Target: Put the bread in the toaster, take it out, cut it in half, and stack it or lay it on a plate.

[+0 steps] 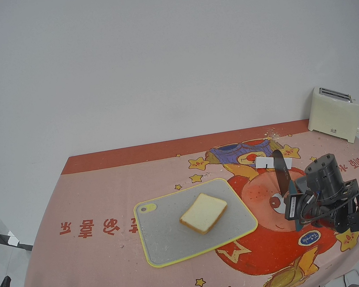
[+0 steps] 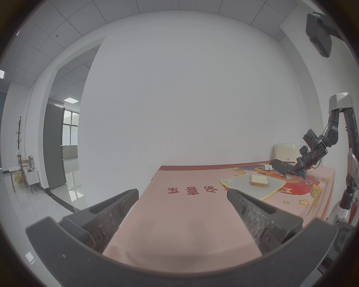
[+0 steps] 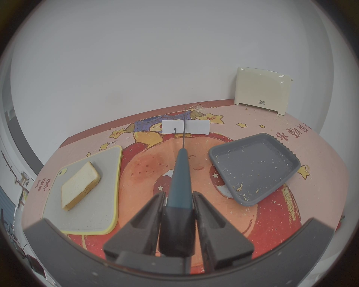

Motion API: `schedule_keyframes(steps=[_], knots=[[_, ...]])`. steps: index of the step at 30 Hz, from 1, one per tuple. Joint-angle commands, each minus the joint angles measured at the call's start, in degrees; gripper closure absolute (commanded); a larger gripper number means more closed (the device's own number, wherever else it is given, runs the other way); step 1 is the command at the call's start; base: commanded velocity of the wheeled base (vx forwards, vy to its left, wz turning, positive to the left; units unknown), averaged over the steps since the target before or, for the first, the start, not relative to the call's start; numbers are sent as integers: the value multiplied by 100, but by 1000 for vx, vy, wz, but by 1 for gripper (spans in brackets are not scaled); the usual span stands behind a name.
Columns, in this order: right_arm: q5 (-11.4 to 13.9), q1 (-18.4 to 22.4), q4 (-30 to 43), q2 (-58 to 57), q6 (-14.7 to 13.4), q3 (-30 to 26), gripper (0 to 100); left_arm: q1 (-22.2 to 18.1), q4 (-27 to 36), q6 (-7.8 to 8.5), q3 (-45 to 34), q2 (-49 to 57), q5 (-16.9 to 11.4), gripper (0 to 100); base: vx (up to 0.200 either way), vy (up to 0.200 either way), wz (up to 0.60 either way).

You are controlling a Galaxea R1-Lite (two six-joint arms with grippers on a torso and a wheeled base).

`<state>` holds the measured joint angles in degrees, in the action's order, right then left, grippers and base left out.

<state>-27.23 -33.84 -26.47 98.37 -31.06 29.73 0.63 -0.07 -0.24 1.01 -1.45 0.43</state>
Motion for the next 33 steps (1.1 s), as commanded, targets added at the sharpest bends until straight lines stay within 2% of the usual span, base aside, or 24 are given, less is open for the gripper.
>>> schedule_keyframes(steps=[1,12,16,26,31,33], knots=[[8,53,10,-265,39,-3,100,-2,-1,-2,-101,-4,1,0,0,0,0],[43,246,1,-511,83,15,100,-2,-1,-2,-101,-4,1,0,0,0,0],[60,334,-17,-617,302,15,100,-2,-1,-2,-101,-4,1,0,0,0,0],[139,369,-8,-863,443,112,100,-2,-1,-2,-101,-4,1,0,0,0,0],[447,361,1,-995,628,85,100,-2,-1,-2,-101,-4,1,0,0,0,0],[719,334,45,-1188,847,68,100,-2,-1,-2,-101,-4,1,0,0,0,0]])
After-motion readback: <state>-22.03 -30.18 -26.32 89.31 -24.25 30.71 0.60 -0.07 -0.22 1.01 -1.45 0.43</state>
